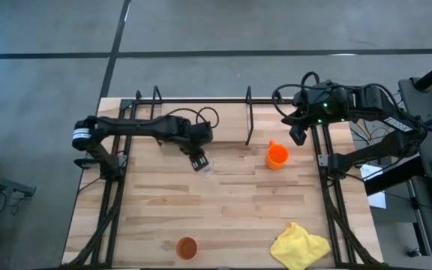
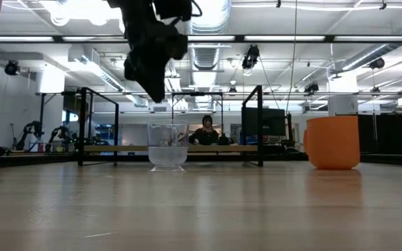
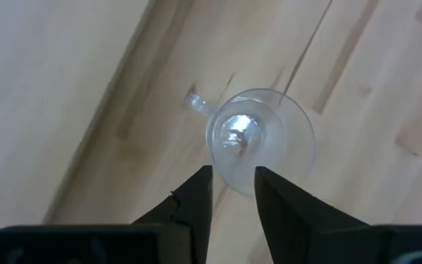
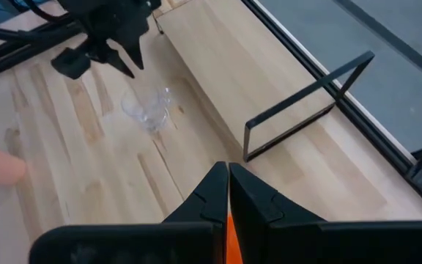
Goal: Stack small to large cups/mugs on shelf
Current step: Put the transparent mug on the shelf
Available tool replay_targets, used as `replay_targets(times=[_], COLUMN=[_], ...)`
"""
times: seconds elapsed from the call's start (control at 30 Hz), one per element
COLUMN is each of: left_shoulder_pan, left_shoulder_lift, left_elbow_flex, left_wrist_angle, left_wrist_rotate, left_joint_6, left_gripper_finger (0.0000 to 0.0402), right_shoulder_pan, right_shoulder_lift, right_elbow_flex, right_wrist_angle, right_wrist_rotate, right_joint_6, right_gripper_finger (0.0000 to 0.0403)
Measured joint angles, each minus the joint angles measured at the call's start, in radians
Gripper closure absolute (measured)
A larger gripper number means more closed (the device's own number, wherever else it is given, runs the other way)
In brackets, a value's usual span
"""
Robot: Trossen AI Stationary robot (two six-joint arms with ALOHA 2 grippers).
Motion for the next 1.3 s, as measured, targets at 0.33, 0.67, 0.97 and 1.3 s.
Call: replay_targets(times=[0.33,0.67,0.97,1.3], left_shoulder_pan=[0.001,0.001,0.001,0.001], left_shoulder_lift=[0.101,0.126,0.126,0.113], left_elbow_flex=[0.002,-0.002,-0.002,0.042], left_wrist_angle=[0.007,0.013,0.023,-0.069], left_wrist_rotate=[0.011,0.013,0.011,0.011], left_joint_6=[0.0,0.0,0.002,0.003], left_gripper_finger=[0.0313,0.0314,0.0368,0.0401], right_shoulder_pan=[0.0,0.0,0.0,0.0], right_shoulder_lift=[0.0,0.0,0.0,0.0], right_elbow_flex=[0.0,0.0,0.0,0.0], right_wrist_angle=[-0.009,-0.009,-0.009,-0.009], right_wrist_rotate=[0.0,0.0,0.0,0.0], right_joint_6=[0.0,0.0,0.0,0.0], right_gripper_finger=[0.0394,0.0394,0.0394,0.0394])
